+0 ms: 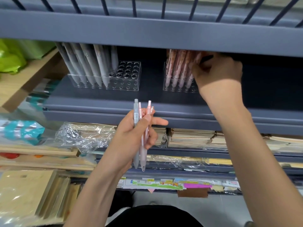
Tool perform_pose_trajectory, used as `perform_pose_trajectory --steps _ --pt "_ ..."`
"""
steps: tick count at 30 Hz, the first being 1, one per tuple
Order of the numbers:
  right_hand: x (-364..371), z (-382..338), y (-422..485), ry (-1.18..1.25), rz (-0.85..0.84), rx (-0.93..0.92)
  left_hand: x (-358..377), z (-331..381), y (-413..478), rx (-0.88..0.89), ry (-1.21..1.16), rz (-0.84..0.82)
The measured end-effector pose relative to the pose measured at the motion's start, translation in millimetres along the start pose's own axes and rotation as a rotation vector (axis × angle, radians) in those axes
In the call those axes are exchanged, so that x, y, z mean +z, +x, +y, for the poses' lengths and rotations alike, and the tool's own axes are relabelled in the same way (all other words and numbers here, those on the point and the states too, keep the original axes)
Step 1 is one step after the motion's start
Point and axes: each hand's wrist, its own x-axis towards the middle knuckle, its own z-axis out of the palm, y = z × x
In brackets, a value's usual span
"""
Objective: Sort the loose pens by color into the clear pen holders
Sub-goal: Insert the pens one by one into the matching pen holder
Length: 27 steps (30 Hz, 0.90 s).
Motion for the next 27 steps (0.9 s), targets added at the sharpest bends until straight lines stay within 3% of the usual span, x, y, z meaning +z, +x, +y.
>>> perform_pose_trajectory --steps 4,11,19,21,27 --pt "-7.3 -4.8 -27.6 0.348 0.184 0.004 -7.9 4.9 -2.2 0.002 -0.001 -0.044" --pt "3.5 -37.7 -67.5 0.584 -0.498 -0.149 -23.2 14.3 -7.2 -0.028 -0.096 -0.147" --pt "20.3 -69.0 -80.9 0.801 -0.619 -0.053 -57.9 22.6 -18.9 0.021 -0.101 -0.202" --pt "24.2 -73.9 -82.6 0.841 -0.589 -0.010 -67.6 22.8 -20.9 0.029 -0.100 -0.204" --pt "25.2 -80.7 -84.6 1.046 -0.265 0.228 -90.6 16.5 -25.8 0.006 -0.001 -0.171"
